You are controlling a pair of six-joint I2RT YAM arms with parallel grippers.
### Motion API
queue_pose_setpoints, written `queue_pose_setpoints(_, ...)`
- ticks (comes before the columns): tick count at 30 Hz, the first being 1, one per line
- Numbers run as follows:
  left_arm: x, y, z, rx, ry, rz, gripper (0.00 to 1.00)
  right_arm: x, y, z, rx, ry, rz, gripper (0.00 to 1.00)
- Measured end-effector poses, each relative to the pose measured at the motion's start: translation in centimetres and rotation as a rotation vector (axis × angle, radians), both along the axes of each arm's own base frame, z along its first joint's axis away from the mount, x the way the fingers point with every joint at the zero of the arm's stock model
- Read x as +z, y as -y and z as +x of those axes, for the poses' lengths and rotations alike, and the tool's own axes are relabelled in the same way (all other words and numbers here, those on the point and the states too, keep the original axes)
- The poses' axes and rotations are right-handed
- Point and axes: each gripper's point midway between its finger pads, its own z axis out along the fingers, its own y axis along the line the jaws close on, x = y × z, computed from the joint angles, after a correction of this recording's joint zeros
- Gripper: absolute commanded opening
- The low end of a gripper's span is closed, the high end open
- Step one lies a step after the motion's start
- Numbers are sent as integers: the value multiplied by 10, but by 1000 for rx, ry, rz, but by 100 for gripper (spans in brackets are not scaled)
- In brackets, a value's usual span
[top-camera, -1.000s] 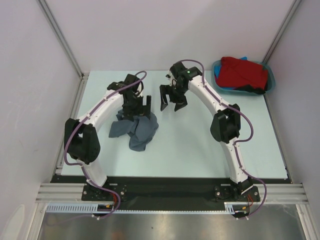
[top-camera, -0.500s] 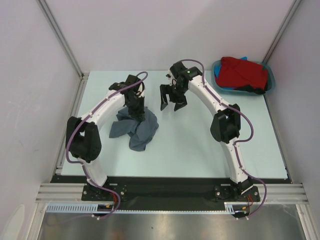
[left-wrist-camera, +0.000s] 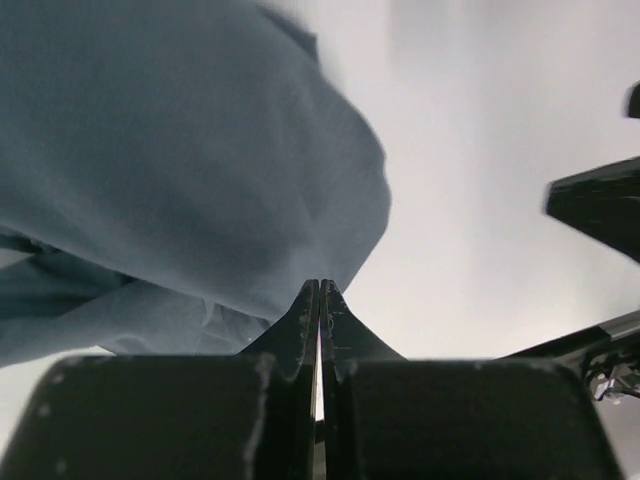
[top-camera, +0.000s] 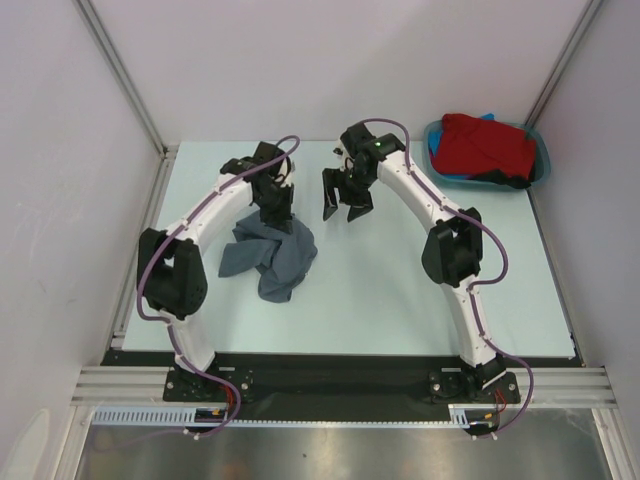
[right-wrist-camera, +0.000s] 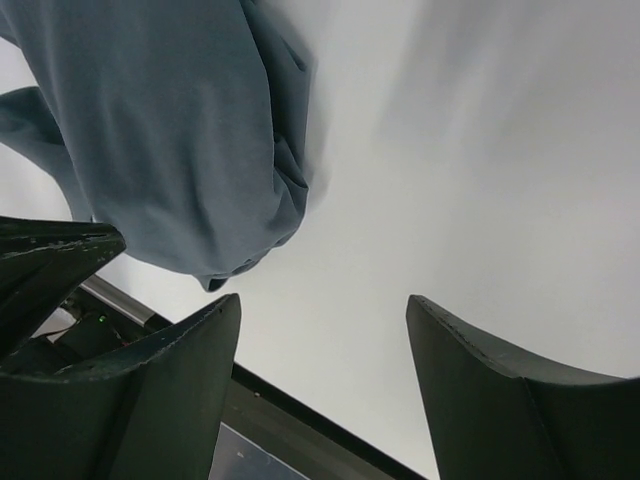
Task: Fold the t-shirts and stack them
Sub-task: Flatten the tshirt out
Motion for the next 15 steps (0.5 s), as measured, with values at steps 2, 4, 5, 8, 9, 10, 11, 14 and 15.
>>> queue_pose_setpoints(2,8,5,6,-15,24,-18,0,1,0,0,0,3,1,73)
queue_pose_setpoints(4,18,11,17,-28,54,-40,0,2,0,0,-1,6,3,73)
queue_pose_setpoints(5,23,16,24,-33,70,-56,0,2,0,0,-1,7,3,73)
queue_pose_setpoints(8,32,27,40,-44,105,-94,2,2,1,-2,-1,3,2,78)
queue_pose_setpoints(9,34,29,44,-45,113,-101,25,2,0,-3,2,1,6,78)
queue_pose_setpoints(10,36,30,47,-46,118,-102,36,3,-1,-4,7,-2,14,79)
queue_pose_setpoints(11,37,29,50,-36,125,-93,39,4,-3,-6,15,-7,23,79)
queue_pose_setpoints(14,44,19,60,14,161,-37,56,5,-7,-12,39,-21,34,79)
queue_pose_setpoints(15,47,12,65,46,182,-3,69,6,-8,-15,49,-25,35,79)
